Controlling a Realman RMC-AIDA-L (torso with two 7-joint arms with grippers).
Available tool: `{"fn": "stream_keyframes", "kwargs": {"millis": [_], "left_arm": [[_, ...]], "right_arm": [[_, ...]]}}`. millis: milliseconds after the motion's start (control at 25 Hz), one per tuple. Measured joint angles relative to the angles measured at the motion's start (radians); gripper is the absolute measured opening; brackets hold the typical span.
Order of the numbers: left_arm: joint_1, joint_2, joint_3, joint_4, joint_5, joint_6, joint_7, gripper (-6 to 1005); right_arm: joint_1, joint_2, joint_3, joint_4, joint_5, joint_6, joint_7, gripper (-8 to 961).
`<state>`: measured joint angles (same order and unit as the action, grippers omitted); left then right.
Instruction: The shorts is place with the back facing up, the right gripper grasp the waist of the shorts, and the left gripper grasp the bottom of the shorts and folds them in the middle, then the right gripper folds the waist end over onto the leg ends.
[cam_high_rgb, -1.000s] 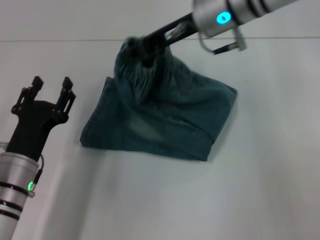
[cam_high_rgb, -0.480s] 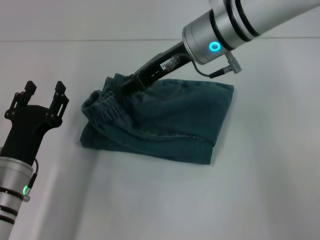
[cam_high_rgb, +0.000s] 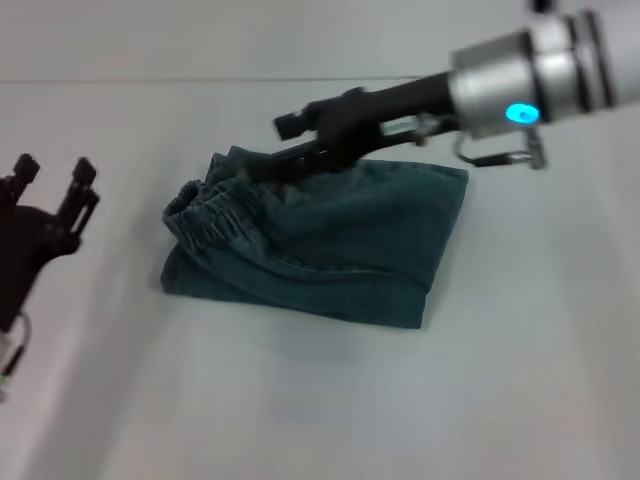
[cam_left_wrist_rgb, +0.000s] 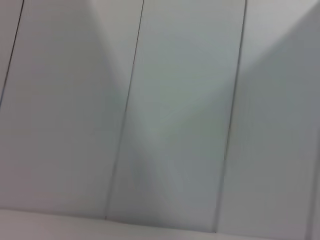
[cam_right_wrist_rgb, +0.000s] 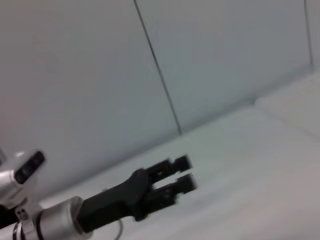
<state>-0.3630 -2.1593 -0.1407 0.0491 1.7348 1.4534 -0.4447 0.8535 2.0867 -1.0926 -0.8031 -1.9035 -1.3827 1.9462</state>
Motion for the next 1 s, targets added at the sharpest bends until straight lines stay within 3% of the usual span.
{"fn": "stream_keyframes", "kwargs": {"millis": [120,280,400,640,800,1000], "left_arm": [[0.019,0.003,0.148,0.222,0.005,0.015,-0.322,691],[0.052,0.018,0.369,0.461,0.081,0.071,-0.632,691],[0.055,0.039,0.479,0.588,0.198,0.185,-0.77,691],[0.019,0.059,0.505,0.702,0.353,0.384,-0.89,691],[-0.001,0.059,0.523,0.707,0.372,0.394,-0.903,691],[-0.025,0.059,0.54,0.704,0.398,0.394,-0.918,691]], "right_arm": [[-0.168,-0.009,0.021,-0.054,0.139,-0.043,-0.103,918],[-0.348,-0.016,0.1,-0.019,0.238,-0.15,-0.296,917],[-0.405,-0.018,0.136,0.013,0.237,-0.195,-0.379,917],[-0.538,-0.028,0.267,0.188,0.235,-0.237,-0.675,917],[-0.547,-0.025,0.333,0.292,0.235,-0.247,-0.801,917],[-0.54,-0.022,0.334,0.311,0.224,-0.239,-0.815,917]]}}
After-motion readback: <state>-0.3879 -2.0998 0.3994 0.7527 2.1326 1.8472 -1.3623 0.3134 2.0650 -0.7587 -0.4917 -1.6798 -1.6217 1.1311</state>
